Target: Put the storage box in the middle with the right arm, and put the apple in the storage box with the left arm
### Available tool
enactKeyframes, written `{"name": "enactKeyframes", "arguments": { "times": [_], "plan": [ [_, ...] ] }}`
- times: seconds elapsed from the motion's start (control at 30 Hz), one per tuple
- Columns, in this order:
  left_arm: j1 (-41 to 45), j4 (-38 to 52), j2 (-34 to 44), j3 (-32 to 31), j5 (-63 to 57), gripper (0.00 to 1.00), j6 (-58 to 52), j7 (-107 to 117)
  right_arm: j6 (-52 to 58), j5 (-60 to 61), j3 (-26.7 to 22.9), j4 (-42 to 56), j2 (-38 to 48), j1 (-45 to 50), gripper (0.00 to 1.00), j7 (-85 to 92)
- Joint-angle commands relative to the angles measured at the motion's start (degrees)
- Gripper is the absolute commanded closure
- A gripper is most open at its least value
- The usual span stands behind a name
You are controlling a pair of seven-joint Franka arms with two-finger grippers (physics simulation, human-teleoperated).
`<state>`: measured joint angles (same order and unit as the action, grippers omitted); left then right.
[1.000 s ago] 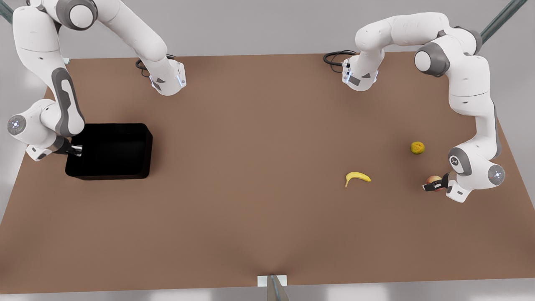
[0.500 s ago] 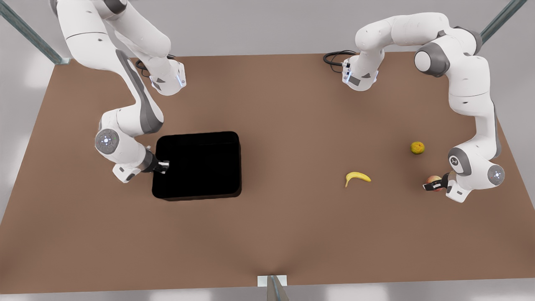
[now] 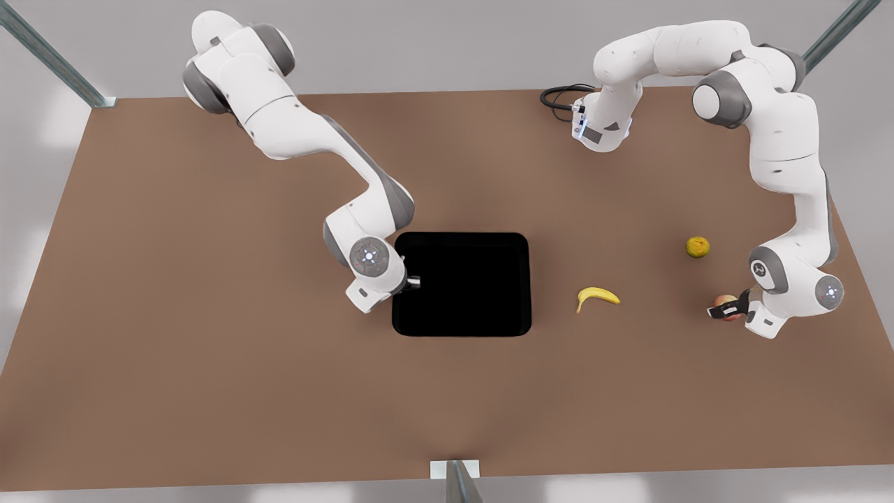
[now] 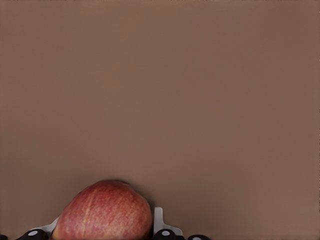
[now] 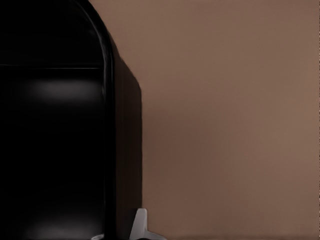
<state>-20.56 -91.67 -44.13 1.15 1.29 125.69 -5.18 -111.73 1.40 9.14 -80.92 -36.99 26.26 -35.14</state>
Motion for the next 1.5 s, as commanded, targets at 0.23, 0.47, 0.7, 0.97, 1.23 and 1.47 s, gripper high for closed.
{"name": "enactKeyframes", "arguments": {
  "times": [0.23, 0.47, 0.7, 0.97, 1.23, 1.47],
  "plan": [
    [0.1, -0.1, 0.5, 0.0, 0.1, 0.24, -0.6, 0.2, -0.9, 1.1, 0.0, 0.5, -3.5, 1.7, 0.7, -5.2],
    [3.8, -0.4, 5.9, 0.0, 0.2, 0.23, -5.4, 3.9, 0.0, 1.1, 0.0, 2.0, -2.8, 0.7, 0.0, -4.3],
    [27.5, 2.2, 12.0, -5.9, 0.6, 0.22, -11.9, 56.1, 20.1, 0.5, -0.1, -1.7, 21.0, -27.1, 0.0, 24.5],
    [43.3, 5.2, 10.5, -11.4, 6.4, 0.22, -5.8, 76.9, 30.3, -4.1, -4.6, -3.5, 29.6, -28.6, 0.0, 36.0],
    [44.5, 5.3, 7.9, -13.9, 6.6, 0.0, -0.5, 80.1, 33.2, -1.7, -8.1, -3.2, 31.0, -24.7, 0.0, 36.2],
    [44.1, 5.3, 8.0, -13.8, 6.4, 0.0, -0.6, 79.8, 32.3, -1.6, -8.1, -3.2, 30.1, -25.2, 0.0, 36.4]
  ]
}}
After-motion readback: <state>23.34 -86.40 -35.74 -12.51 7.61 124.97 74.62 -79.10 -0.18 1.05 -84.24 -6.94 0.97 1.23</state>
